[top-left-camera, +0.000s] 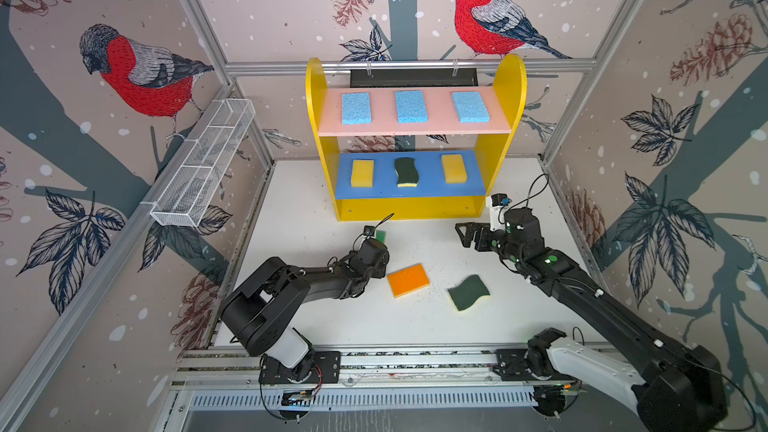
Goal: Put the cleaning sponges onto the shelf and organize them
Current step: 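Carry the green sponge toward the yellow shelf base under the blue shelf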
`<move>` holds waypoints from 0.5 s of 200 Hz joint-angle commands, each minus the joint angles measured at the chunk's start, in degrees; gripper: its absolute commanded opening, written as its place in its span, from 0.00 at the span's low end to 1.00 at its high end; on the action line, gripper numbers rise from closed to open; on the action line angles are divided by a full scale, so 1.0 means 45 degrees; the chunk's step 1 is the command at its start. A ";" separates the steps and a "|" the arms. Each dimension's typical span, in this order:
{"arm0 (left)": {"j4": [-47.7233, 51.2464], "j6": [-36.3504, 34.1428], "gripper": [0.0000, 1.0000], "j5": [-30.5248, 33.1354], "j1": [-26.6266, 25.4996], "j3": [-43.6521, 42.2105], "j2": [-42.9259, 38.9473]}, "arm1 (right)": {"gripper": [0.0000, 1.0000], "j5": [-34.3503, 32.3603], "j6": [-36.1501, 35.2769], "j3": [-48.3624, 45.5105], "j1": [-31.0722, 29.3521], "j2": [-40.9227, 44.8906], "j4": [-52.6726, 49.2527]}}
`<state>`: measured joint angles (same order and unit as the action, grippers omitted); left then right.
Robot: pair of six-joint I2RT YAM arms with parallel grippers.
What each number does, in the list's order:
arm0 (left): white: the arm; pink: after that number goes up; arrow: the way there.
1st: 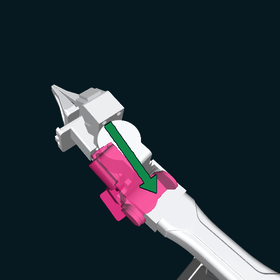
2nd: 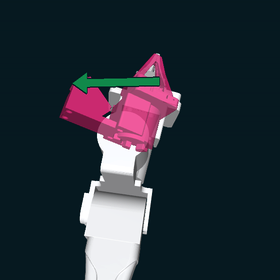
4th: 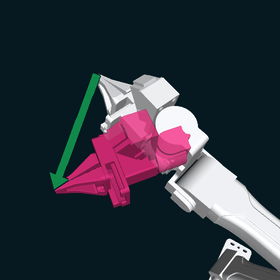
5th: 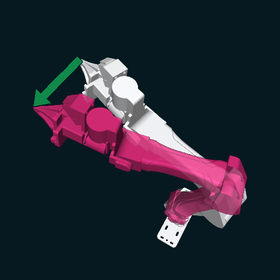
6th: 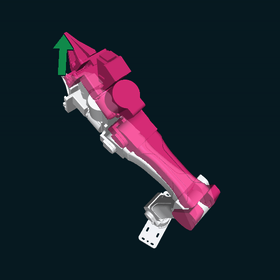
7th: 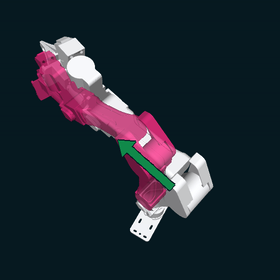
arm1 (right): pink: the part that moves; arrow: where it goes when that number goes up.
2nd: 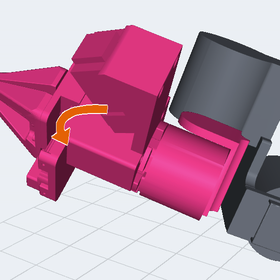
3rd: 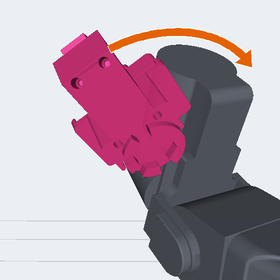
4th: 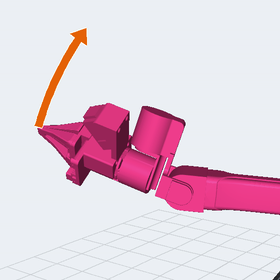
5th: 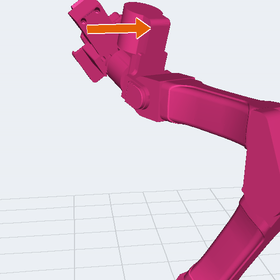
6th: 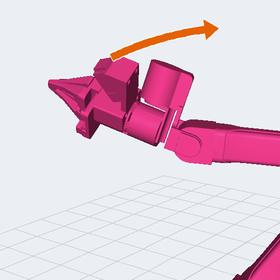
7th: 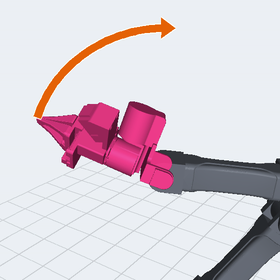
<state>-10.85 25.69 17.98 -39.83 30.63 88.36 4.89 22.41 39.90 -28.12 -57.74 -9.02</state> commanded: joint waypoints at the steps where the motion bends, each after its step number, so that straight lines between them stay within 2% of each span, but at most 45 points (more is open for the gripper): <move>1: 0.1499 0.0806 0.70 -0.0448 0.0024 -0.0184 -0.0079 | 1.00 0.0042 0.0052 0.0060 -0.0017 -0.0060 0.0375; 45: 0.0821 0.1372 0.68 -0.0145 0.0610 -0.0794 -0.0911 | 1.00 0.0045 -0.0034 -0.0079 -0.0021 -0.0119 0.0443; 100: 0.0081 0.0443 0.67 0.0035 0.1352 -0.0548 -0.1603 | 0.99 0.0092 -0.0071 -0.0318 -0.0033 -0.0264 0.0857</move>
<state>-9.58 29.89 17.56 -34.24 26.83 81.56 4.91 22.39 38.76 -28.14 -58.39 -7.70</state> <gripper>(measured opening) 0.672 0.995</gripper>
